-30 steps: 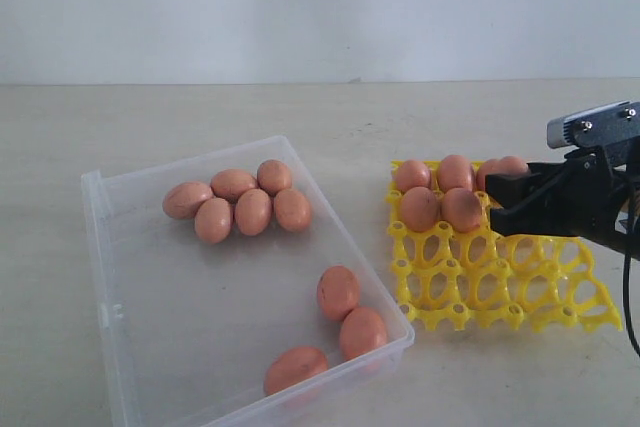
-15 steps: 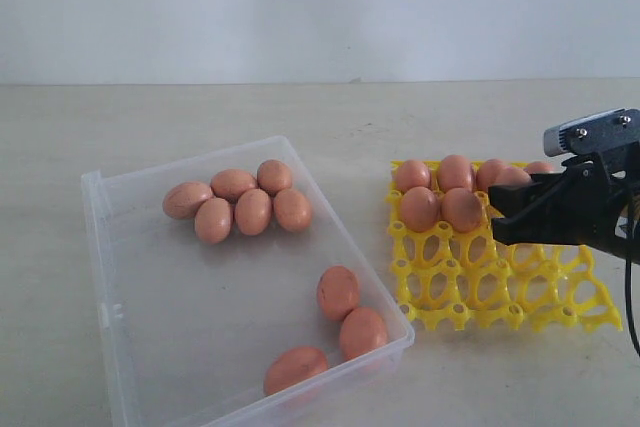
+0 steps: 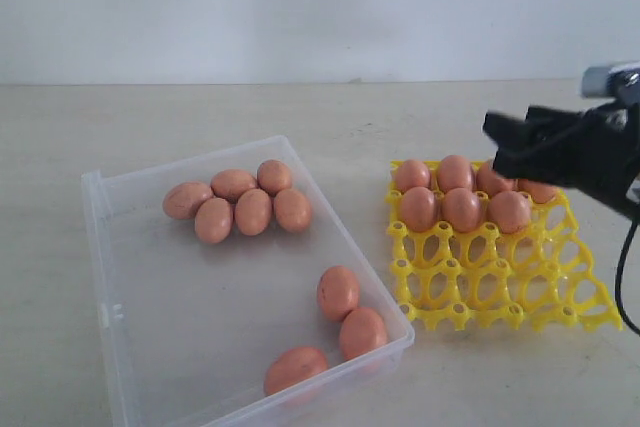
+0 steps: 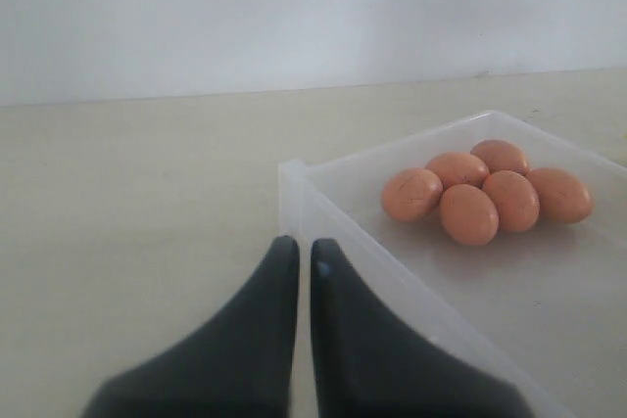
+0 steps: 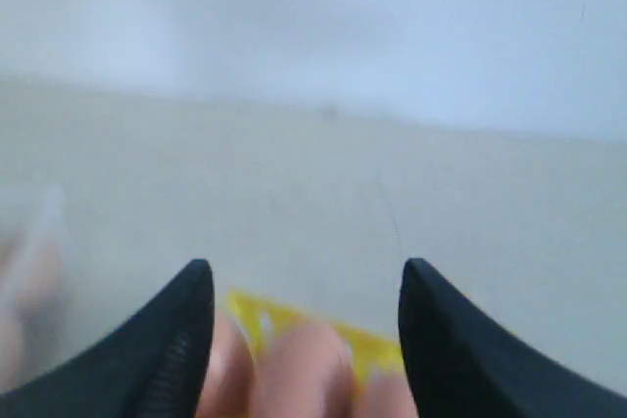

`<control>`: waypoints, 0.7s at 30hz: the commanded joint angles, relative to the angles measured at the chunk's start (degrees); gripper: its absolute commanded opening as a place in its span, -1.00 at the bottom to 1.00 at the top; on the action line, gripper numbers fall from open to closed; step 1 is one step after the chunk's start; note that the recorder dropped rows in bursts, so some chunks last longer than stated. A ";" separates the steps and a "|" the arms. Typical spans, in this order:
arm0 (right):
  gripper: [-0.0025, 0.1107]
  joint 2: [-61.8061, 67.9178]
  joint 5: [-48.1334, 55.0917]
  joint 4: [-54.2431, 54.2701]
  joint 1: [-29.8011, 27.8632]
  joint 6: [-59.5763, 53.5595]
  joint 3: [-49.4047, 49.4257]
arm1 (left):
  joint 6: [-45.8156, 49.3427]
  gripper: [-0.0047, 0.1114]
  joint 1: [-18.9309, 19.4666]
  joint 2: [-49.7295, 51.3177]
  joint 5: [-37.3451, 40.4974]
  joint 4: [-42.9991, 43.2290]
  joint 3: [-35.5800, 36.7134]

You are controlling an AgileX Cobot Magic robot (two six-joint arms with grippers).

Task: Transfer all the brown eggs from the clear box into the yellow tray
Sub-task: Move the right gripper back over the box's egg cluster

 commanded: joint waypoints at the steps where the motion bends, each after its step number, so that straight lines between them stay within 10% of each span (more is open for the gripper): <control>1: -0.66 -6.60 -8.49 3.99 -0.15 9.41 -0.88 | 0.03 -0.85 -0.31 -0.12 -0.41 0.10 0.23; 3: -0.95 -9.29 1.94 0.79 -0.15 9.63 -3.57 | 0.03 -0.85 -0.31 -0.12 -0.41 0.10 0.23; 13: -0.96 -8.92 61.04 -40.84 15.97 36.35 -30.28 | 0.03 -0.85 -0.31 -0.12 -0.41 0.10 0.23; 21: -0.96 -4.35 58.82 -41.67 34.44 21.72 -33.91 | 0.03 -0.85 -0.31 -0.12 -0.41 0.10 0.23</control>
